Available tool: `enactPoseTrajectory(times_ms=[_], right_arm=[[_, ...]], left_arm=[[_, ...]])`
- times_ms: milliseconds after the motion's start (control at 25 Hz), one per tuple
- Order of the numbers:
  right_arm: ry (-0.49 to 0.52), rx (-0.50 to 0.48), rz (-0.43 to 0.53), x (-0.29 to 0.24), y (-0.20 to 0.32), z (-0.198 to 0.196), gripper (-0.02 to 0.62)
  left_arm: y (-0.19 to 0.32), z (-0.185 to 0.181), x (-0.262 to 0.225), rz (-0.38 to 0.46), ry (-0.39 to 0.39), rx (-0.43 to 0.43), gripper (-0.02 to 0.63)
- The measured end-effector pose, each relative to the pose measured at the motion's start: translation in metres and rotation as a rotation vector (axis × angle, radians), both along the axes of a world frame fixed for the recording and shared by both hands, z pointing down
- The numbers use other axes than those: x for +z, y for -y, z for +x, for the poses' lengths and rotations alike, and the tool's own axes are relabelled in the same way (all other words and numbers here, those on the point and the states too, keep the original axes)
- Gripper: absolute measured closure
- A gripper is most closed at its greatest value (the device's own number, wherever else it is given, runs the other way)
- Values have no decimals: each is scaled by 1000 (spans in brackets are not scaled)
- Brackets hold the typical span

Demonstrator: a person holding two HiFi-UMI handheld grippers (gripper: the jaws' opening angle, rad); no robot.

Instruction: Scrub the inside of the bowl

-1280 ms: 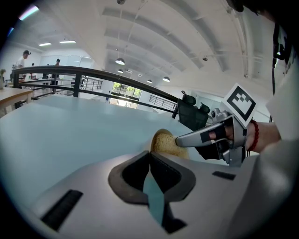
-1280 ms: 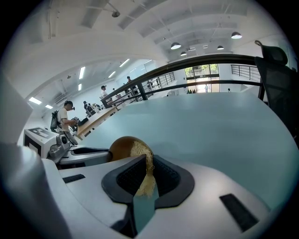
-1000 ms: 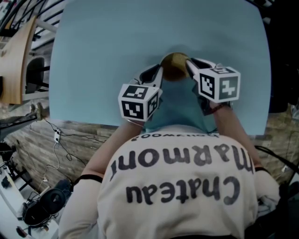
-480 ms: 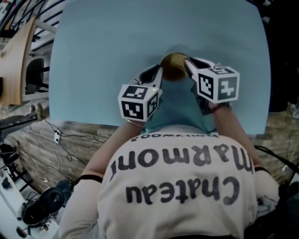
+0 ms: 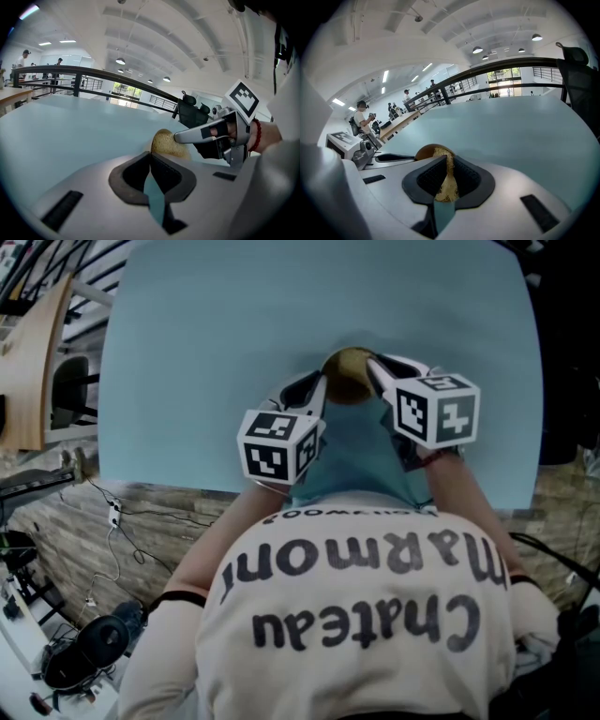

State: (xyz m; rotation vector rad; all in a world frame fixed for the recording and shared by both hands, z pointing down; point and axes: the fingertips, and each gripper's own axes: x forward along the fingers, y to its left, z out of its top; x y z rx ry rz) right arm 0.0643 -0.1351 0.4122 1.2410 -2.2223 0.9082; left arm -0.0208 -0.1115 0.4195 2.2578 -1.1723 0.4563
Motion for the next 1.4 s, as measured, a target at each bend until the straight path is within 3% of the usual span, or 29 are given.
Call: enactPoseTrajectory(times_ms=[960,1400], right_arm=[[36,-137,-3,1,-15,-37,536],[58,-173,-74,13,-24,-46,534]], left_arm=[[-1,3,3,-8,-2,9,597],[1,-2,7,-21,-2,0,600]])
